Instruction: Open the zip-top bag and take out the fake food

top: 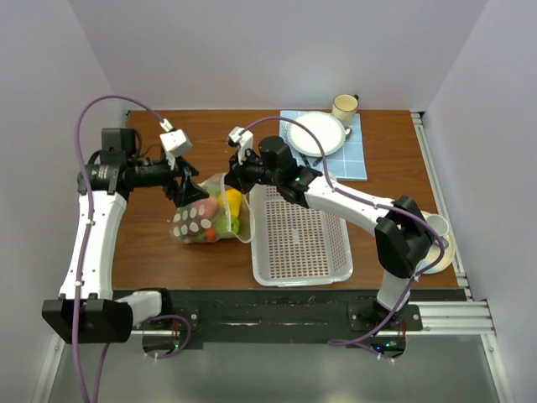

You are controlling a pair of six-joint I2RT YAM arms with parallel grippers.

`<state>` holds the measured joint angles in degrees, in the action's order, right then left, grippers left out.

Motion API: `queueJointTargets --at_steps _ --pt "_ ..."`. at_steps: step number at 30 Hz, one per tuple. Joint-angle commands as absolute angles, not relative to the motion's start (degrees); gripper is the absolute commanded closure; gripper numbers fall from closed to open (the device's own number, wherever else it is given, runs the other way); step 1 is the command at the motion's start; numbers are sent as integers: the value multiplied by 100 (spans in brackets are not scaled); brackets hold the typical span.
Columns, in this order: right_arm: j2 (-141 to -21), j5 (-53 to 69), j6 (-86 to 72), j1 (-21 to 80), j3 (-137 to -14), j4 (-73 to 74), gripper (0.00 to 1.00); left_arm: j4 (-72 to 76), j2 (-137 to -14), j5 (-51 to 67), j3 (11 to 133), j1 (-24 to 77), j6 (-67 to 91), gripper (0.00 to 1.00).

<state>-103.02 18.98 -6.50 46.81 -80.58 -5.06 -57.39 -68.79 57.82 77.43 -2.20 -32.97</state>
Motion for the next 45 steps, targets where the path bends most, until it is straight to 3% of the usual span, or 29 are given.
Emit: queueJointTargets --at_steps 1,8,15,21,23,32,40,45 --pt "-10484 1662 -879 4930 -8761 -581 100 -4537 -6250 5099 7226 -44 -2331 16" --pt "-11618 406 -703 5563 -11247 1071 100 -3772 -5898 3905 7067 281 -1398 1" --pt "-12110 -263 -738 5643 -11987 1318 100 -2998 -5353 1856 6390 272 -1292 0" --pt "-13173 -457 -983 5634 -13963 1836 100 -2743 -5703 1258 6302 238 -1345 0" --pt "-13447 -658 -1054 5643 -14307 1715 100 -2707 -5818 1562 6363 1 -1301 0" --pt "-12499 -1002 -984 5634 -12430 932 100 -2829 -6047 2117 6064 -650 -1573 3" --pt "-12138 -1116 -888 5643 -11840 949 100 -2936 -5950 2522 5415 -598 -1538 6" --pt "-12172 -1081 -905 5651 -11917 1045 100 -3401 -5784 3312 5861 -475 -1240 4"
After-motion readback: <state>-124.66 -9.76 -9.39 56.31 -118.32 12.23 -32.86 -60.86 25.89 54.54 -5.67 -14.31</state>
